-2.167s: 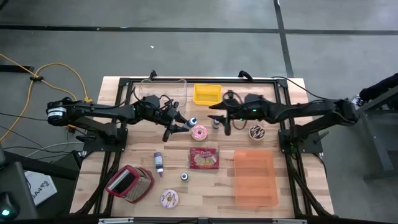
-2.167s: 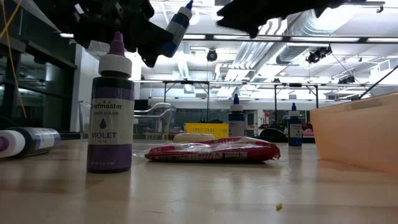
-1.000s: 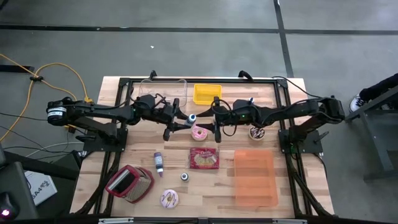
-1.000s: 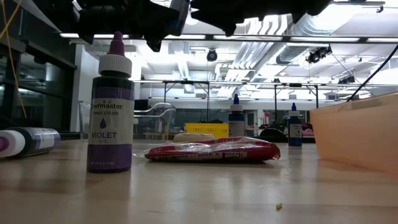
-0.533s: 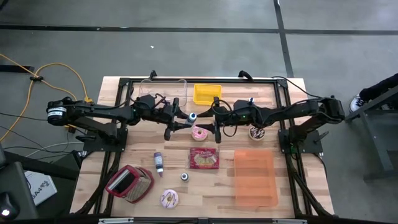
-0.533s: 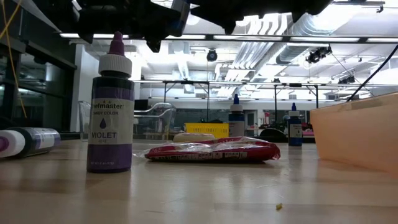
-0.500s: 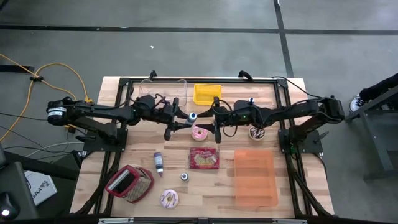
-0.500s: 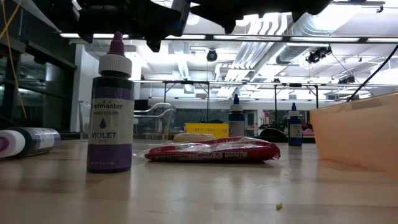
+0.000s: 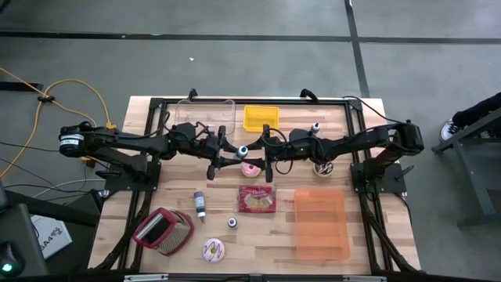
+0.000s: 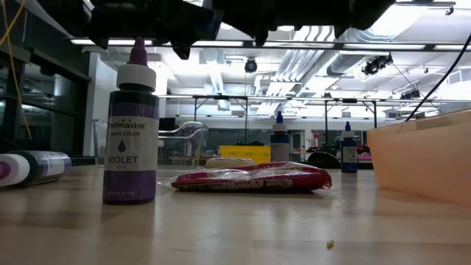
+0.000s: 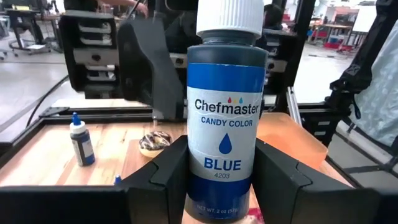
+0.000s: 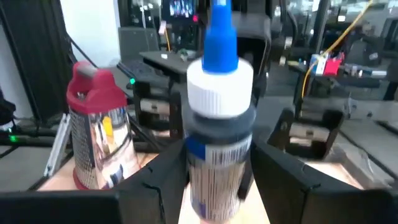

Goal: Pick & Place Food Item
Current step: Put the left blue food coloring bottle into the transparent bin

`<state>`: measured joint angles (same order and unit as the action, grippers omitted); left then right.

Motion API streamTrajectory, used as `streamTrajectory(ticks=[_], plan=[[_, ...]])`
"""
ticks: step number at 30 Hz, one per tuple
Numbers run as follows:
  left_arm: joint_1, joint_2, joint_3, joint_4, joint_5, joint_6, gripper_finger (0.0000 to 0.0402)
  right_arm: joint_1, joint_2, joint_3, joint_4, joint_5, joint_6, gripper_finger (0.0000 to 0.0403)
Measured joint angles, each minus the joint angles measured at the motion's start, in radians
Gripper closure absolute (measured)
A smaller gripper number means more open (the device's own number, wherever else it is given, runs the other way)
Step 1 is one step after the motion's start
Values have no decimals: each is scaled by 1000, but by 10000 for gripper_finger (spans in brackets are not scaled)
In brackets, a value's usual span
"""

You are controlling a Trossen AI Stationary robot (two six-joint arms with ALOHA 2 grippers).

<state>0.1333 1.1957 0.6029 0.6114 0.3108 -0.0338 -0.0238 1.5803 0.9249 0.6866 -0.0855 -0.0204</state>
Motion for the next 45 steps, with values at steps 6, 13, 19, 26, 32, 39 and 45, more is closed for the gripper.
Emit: streamTrajectory(ticks=[6,13,19,26,32,39,45], plan=[[0,3,0,2,1,-7,260,1,-1,0,-2,0,21,237],[-9,62,0,77,-4,-13,260,11,-1,0,1,-1,22,237],[-19,84,0,126,-12,-13,260,11,-2,1,-10,1,27,237],[-21,79,0,147,-17,-12,260,30,-2,1,-39,12,21,237],[-26,79,0,150,-19,-16,260,32,-2,1,-38,11,17,237],[-40,79,0,157,-25,-17,260,33,-2,1,-7,4,16,237],[-40,79,0,156,-24,-17,260,32,-2,1,7,6,16,237]])
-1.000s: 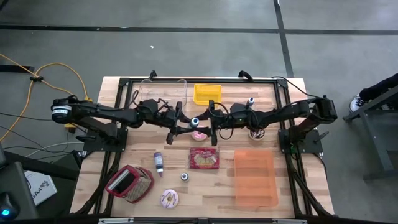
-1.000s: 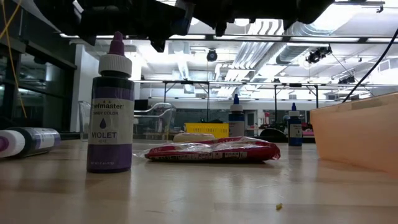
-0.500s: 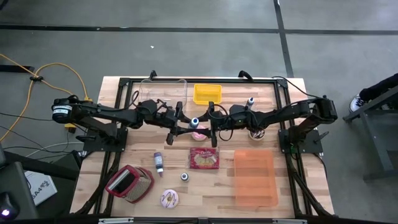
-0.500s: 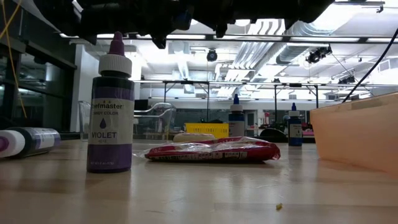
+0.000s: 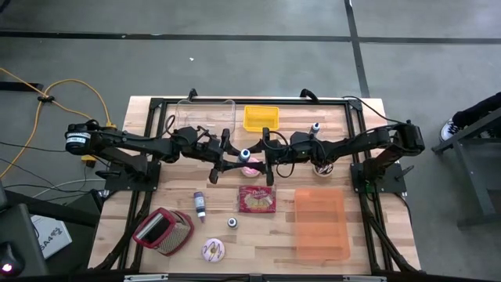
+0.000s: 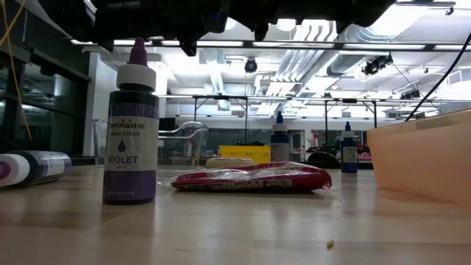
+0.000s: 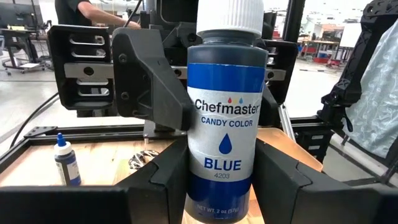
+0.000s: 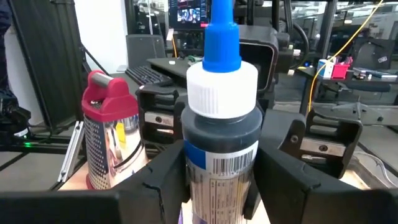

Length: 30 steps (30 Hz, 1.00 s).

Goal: Pick & Place Food Item
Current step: Put the left blue food coloring bottle into the transparent bin

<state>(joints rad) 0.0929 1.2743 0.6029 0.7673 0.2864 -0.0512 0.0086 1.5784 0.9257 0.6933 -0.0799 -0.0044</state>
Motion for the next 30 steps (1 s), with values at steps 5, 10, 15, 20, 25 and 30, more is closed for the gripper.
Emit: streamTrajectory(ticks=[5,10,15,20,25,30], plan=[[0,0,0,-1,3,-2,260,0,0,0,0,0,-1,237],[0,0,0,-2,4,4,260,0,0,0,0,-1,-16,237],[0,0,0,-3,4,5,260,0,0,0,0,-1,-19,237],[0,0,0,-3,4,5,260,0,0,0,0,-1,-19,249],[0,0,0,-3,5,5,261,0,0,-1,0,-2,-20,266],[0,0,0,-4,5,6,260,0,0,-1,0,-2,-20,260]])
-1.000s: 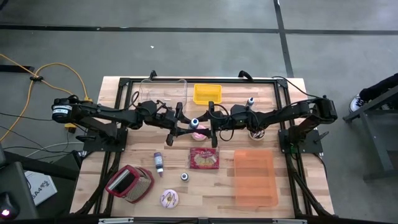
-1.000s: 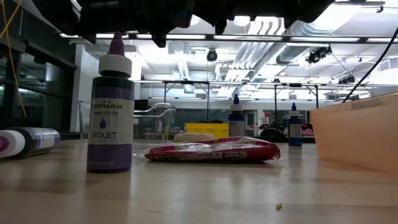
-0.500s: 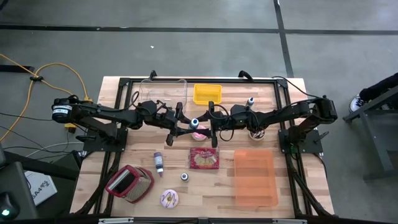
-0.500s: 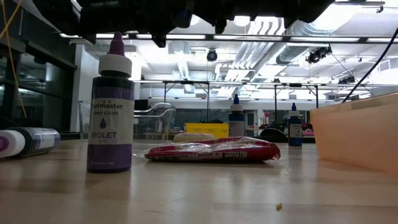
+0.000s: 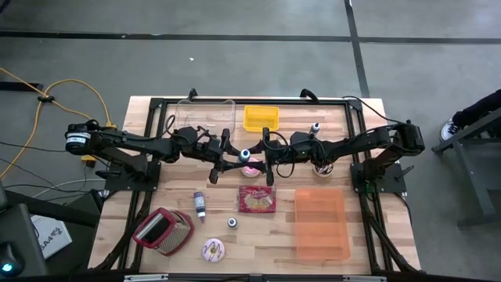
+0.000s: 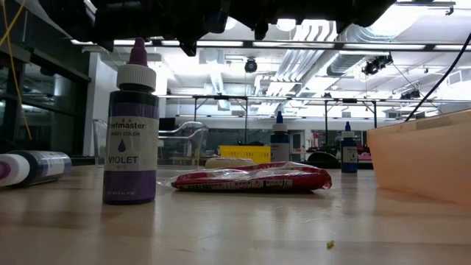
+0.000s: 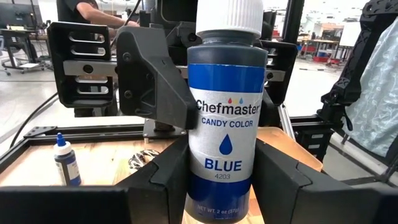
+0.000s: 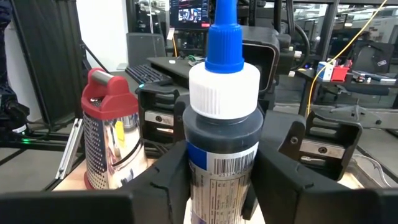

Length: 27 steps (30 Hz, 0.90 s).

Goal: Pick & Place Food Item
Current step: Put the left blue food coloring bottle into the transparent bin

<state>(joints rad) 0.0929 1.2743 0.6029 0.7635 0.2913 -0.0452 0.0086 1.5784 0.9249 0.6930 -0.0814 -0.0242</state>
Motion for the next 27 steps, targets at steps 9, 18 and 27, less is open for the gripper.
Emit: streamTrajectory(ticks=[9,18,27], plan=[[0,0,0,0,13,31,216,0,0,0,-3,0,0,267],[1,1,-1,-12,74,10,209,2,0,0,-59,-5,26,269],[21,1,-1,-95,93,-9,208,15,0,0,-161,4,81,270]])
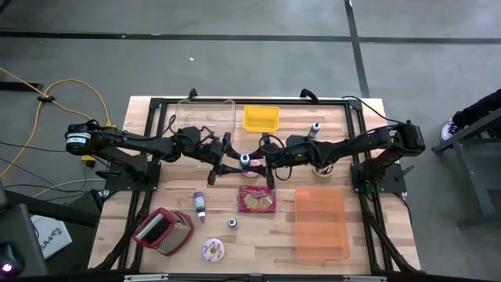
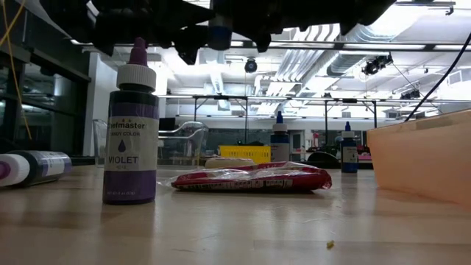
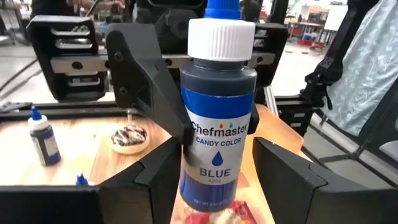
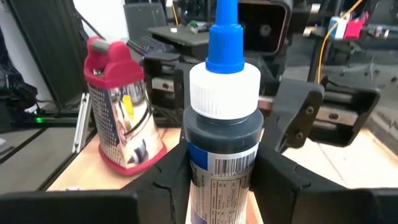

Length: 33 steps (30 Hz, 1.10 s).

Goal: Pick & Place Food Item
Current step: Put the left blue food coloring bottle into the transparent bin

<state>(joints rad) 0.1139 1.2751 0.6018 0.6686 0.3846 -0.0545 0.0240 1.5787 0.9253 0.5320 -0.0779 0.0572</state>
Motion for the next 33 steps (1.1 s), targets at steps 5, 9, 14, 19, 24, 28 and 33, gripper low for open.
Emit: streamTrajectory(ticks=[5,9,14,19,24,28,33], plan=[[6,0,0,-5,57,-23,208,3,-1,1,-36,-5,27,270],[11,-9,1,-3,65,-22,208,4,-1,0,-83,-27,61,270],[17,-18,20,-14,124,-23,208,3,3,-1,-116,-55,104,270],[17,-18,61,-129,108,4,208,11,2,-1,-116,-53,107,270],[17,-18,66,-139,87,25,208,11,2,-1,-109,-51,107,270],[17,-18,66,-127,86,21,208,11,2,-1,-111,-51,108,270],[15,-18,92,-131,95,12,208,14,2,-1,-108,-52,108,270]])
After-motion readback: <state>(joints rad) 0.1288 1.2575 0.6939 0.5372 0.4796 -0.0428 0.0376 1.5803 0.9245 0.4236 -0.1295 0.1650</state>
